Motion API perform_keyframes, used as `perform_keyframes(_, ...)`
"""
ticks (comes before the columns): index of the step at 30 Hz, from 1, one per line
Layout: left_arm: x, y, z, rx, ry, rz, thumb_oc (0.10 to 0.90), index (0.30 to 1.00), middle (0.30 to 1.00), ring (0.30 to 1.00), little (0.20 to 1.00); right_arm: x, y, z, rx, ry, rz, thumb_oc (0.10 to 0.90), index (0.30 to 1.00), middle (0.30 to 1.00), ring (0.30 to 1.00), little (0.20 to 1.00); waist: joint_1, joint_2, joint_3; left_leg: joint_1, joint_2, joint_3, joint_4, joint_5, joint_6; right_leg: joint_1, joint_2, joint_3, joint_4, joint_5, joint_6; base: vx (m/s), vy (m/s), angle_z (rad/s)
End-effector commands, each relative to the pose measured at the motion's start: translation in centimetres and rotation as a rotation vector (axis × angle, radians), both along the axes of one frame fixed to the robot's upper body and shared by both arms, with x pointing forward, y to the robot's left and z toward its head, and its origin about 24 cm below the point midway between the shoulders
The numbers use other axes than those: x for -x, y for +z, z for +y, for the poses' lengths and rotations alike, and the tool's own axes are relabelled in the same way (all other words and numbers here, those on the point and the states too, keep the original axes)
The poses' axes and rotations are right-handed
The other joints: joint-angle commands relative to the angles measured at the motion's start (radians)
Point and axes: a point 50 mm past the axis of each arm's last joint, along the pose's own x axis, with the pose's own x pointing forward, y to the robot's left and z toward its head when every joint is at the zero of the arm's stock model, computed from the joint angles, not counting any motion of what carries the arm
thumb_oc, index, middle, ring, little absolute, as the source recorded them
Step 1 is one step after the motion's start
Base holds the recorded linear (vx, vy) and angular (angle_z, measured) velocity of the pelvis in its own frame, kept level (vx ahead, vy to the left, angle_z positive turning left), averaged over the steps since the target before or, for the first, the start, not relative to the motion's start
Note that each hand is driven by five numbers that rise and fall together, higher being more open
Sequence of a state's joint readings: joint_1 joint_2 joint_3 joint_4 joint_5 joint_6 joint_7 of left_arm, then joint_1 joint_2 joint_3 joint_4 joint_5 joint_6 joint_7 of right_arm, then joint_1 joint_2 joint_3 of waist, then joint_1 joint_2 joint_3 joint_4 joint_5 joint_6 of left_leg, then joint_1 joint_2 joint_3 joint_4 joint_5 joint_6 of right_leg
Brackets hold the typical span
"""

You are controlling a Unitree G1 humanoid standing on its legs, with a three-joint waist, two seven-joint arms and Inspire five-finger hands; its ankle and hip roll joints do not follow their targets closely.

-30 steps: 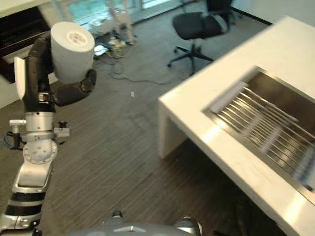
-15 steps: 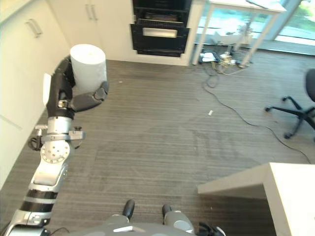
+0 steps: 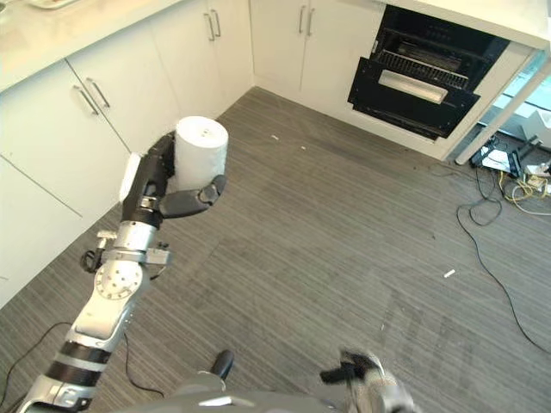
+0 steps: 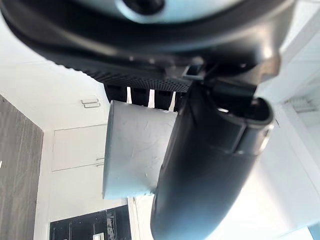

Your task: Place the dishes in the dishwasher.

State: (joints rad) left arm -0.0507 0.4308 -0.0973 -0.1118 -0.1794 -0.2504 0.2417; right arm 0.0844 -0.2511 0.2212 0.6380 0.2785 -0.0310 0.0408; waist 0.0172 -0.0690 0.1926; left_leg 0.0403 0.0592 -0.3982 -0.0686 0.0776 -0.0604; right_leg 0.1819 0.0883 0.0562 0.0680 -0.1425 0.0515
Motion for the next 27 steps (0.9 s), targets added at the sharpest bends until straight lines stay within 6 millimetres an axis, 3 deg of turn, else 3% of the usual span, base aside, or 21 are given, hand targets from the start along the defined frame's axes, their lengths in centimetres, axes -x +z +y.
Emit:
perform_keyframes(1, -1.1, 8.5, -2.7, 0.004, -0.143, -0.391, 0.4, 0.3, 0.3, 0.3, 0.3, 6.3, -4.6, -2.6, 0.108, -0.116, 0.35, 0.8, 0.9, 0.9, 0.9, 0.9, -0.027, -0.031, -0.039, -0.042, -0.053, 0.073, 0.023, -0.08, -0.04, -0.042, -0.149, -0.072, -0.121, 0.069, 0.037, -0.06, 0.054, -0.33)
perform_keyframes(2, -1.2, 8.7, -3.5, -0.006, -0.19, -0.4, 0.4, 0.3, 0.3, 0.3, 0.3, 6.5, -4.7, -3.3, 0.106, -0.161, 0.365, 0.8, 0.9, 0.9, 0.9, 0.9, -0.034, -0.029, -0.042, -0.053, -0.031, 0.133, 0.014, -0.071, -0.039, -0.037, -0.158, -0.104, -0.131, 0.07, 0.045, -0.03, 0.041, 0.16)
perform_keyframes(3, -1.2, 8.7, -3.5, -0.005, -0.19, -0.4, 0.4, 0.3, 0.3, 0.3, 0.3, 6.5, -4.7, -3.3, 0.106, -0.161, 0.365, 0.8, 0.9, 0.9, 0.9, 0.9, -0.035, -0.028, -0.042, -0.055, -0.032, 0.133, 0.014, -0.071, -0.039, -0.038, -0.158, -0.104, -0.131, 0.071, 0.045, 0.0, 0.052, 0.92)
perform_keyframes(4, -1.4, 8.7, -4.0, -0.014, -0.212, -0.398, 0.4, 0.3, 0.3, 0.3, 0.3, 6.7, -4.8, -3.9, 0.11, -0.19, 0.38, 0.8, 0.9, 0.9, 0.9, 0.9, -0.037, -0.027, -0.03, -0.084, -0.011, 0.202, 0.04, -0.051, -0.051, -0.028, -0.174, -0.132, -0.133, 0.068, 0.051, 0.05, 0.027, 1.39)
perform_keyframes(5, -1.5, 8.4, -4.6, 0.013, -0.259, -0.374, 0.4, 0.3, 0.3, 0.3, 0.3, 7.7, -5.4, -4.1, 0.125, -0.268, 0.467, 0.8, 0.9, 0.9, 0.9, 0.9, -0.029, -0.011, -0.047, -0.088, -0.001, 0.238, 0.02, -0.056, -0.039, -0.012, -0.172, -0.157, -0.149, 0.069, 0.061, 0.05, 0.026, 1.0)
perform_keyframes(12, -1.4, 7.5, -4.4, 0.004, -0.283, -0.323, 0.4, 0.3, 0.3, 0.3, 0.3, 9.6, -6.2, -3.0, 0.064, -0.334, 0.553, 0.8, 0.9, 0.9, 0.9, 0.9, -0.036, -0.008, -0.097, -0.041, -0.014, 0.283, -0.017, -0.074, -0.021, -0.003, -0.197, -0.138, -0.155, 0.073, 0.075, 0.09, 0.054, 0.08)
perform_keyframes(17, -1.5, 7.2, -3.9, -0.014, -0.254, -0.314, 0.4, 0.3, 0.3, 0.3, 0.3, 7.1, -5.7, -2.4, 0.038, -0.326, 0.454, 0.8, 0.9, 0.9, 0.9, 0.9, -0.043, -0.013, -0.118, -0.019, -0.02, 0.313, -0.019, -0.093, -0.007, -0.025, -0.211, -0.082, -0.155, 0.089, 0.086, 0.03, 0.069, -0.42)
perform_keyframes(22, -1.7, 7.4, -4.3, -0.034, -0.261, -0.325, 0.4, 0.3, 0.3, 0.3, 0.3, -0.1, -2.4, -2.2, 0.123, -0.175, 0.162, 0.8, 0.9, 0.9, 0.9, 0.9, -0.035, -0.017, -0.127, -0.005, -0.028, 0.318, -0.019, -0.1, -0.001, -0.02, -0.22, -0.068, -0.155, 0.089, 0.091, 0.02, 0.033, -0.19)
perform_keyframes(23, -1.7, 7.4, -4.3, -0.034, -0.26, -0.325, 0.4, 0.3, 0.3, 0.3, 0.3, -0.1, -2.4, -2.2, 0.123, -0.175, 0.162, 0.8, 0.9, 0.9, 0.9, 0.9, -0.035, -0.017, -0.126, -0.004, -0.028, 0.319, -0.019, -0.101, -0.001, -0.019, -0.22, -0.068, -0.155, 0.089, 0.091, 0.0, 0.042, -0.11)
perform_keyframes(24, -1.9, 7.3, -4.3, -0.035, -0.273, -0.313, 0.4, 0.3, 0.3, 0.3, 0.3, 1.4, -3.2, -3.6, 0.215, -0.18, 0.234, 0.8, 0.9, 0.9, 0.9, 0.9, -0.023, -0.006, -0.125, 0.001, -0.031, 0.315, -0.019, -0.102, 0.0, -0.016, -0.223, -0.071, -0.155, 0.086, 0.094, -0.01, 0.044, -0.03)
perform_keyframes(27, -1.4, 7.7, -3.5, -0.033, -0.259, -0.333, 0.4, 0.3, 0.3, 0.3, 0.3, 1.4, -2.8, -4.6, 0.253, -0.155, 0.209, 0.8, 0.9, 0.9, 0.9, 0.9, -0.023, -0.005, -0.12, 0.007, -0.032, 0.317, -0.019, -0.105, 0.001, -0.014, -0.224, -0.068, -0.155, 0.084, 0.094, -0.01, 0.028, 0.19)
